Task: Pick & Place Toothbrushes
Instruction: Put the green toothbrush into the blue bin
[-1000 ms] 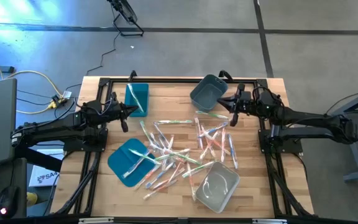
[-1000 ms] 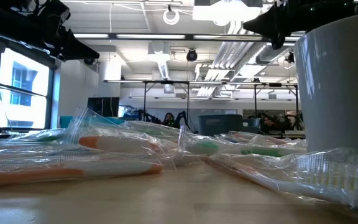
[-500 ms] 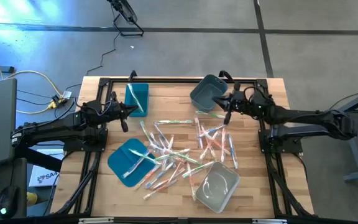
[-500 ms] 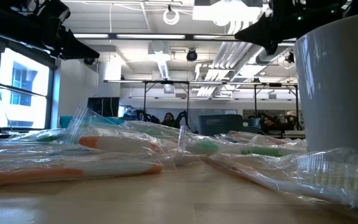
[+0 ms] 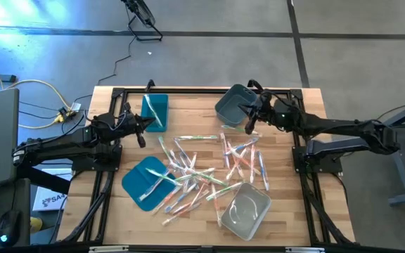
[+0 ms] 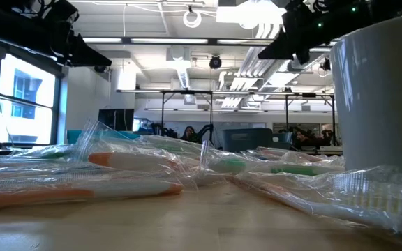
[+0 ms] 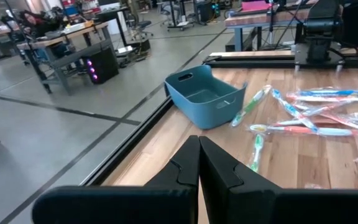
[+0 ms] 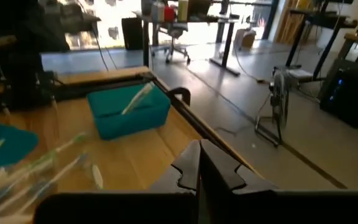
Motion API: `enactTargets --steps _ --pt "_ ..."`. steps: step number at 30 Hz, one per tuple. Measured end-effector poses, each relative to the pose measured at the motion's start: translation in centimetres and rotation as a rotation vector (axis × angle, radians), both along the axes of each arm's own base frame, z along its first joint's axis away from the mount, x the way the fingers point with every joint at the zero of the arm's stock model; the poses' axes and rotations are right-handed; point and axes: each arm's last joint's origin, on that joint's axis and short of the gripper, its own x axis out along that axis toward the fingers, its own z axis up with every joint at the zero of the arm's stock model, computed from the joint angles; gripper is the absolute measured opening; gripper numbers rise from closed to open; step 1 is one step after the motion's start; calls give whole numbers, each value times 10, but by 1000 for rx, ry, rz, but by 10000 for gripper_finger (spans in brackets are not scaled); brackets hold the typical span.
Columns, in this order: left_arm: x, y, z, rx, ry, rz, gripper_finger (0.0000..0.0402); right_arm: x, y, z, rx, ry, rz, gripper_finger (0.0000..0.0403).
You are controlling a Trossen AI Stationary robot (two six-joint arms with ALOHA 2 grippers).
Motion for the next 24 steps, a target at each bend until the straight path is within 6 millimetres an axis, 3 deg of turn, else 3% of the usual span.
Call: enactTargets --steps 11,18,24 --pt "0 0 0 0 0 -1 0 16 -2 15 31 35 84 3" --pt "0 0 0 -1 1 -1 0 32 0 2 84 230 42 3" --pt "0 0 0 -1 1 -1 0 31 2 -7 201 391 3 3"
